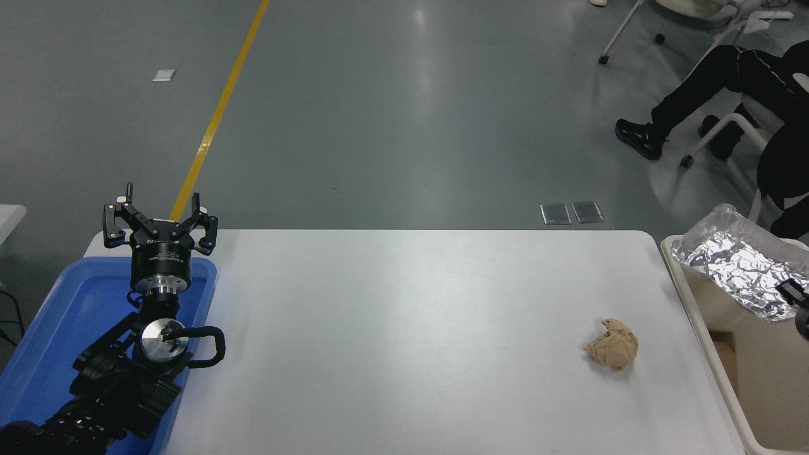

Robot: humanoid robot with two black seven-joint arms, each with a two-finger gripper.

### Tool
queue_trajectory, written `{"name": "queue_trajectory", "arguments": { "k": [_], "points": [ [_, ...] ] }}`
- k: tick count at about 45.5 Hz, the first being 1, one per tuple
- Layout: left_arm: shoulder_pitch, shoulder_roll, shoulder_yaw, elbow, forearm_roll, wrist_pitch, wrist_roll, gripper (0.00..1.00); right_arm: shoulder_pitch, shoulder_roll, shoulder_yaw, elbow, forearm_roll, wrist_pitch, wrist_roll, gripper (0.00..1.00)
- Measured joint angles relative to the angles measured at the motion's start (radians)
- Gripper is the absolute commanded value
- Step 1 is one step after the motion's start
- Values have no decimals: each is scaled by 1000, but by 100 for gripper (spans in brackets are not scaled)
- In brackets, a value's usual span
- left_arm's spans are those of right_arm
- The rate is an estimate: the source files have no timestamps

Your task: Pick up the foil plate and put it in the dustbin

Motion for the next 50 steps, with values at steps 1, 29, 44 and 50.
{"name": "queue_trajectory", "arguments": {
  "k": [1,29,44,50],
  "points": [
    [0,0,0,0,0,0,0,99,-6,1,4,-4,2,-4,-5,0],
    [0,1,0,0,-1,1,0,99,-19,4,39,33,15,-10,-34,100],
    [1,1,0,0,-1,2,0,99,250,-23,-46,314,-10,0,-34,100],
    [1,1,0,0,-1,2,0,99,421,-7,-135,492,-24,23,-32,100]
  ]
}}
